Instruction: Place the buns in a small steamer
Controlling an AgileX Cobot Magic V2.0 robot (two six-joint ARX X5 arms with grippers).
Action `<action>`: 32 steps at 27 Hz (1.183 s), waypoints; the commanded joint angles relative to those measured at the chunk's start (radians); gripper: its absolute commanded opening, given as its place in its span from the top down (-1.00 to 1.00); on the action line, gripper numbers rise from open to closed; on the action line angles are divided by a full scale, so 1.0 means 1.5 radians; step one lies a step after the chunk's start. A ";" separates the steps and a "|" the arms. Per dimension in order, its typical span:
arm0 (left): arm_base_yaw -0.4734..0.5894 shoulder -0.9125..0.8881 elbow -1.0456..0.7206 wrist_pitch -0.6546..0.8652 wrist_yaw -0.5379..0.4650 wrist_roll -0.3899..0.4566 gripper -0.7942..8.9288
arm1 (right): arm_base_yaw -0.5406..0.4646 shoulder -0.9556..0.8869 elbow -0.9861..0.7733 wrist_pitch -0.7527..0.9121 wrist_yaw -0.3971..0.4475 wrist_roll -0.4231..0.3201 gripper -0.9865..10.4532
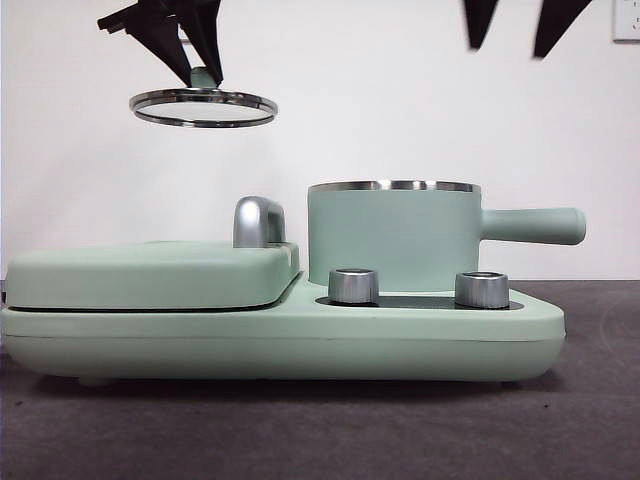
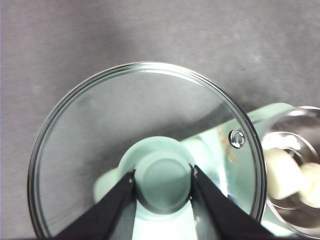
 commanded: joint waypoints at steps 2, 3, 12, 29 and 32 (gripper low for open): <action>-0.032 -0.006 0.025 0.007 0.004 -0.005 0.82 | 0.004 -0.127 -0.061 -0.051 -0.001 -0.003 0.16; -0.044 -0.006 0.025 0.006 0.004 -0.005 0.82 | 0.004 -0.173 -0.089 -0.051 -0.001 -0.003 0.16; -0.176 -0.006 0.024 0.005 0.003 -0.005 0.82 | 0.004 -0.624 -0.375 0.050 -0.102 0.032 0.16; -0.299 -0.006 -0.010 0.038 0.003 -0.001 0.82 | 0.004 -0.833 -0.477 0.098 -0.110 0.055 0.16; -0.299 -0.006 -0.028 0.060 0.003 -0.001 0.82 | 0.004 -0.833 -0.477 0.107 -0.111 0.055 0.16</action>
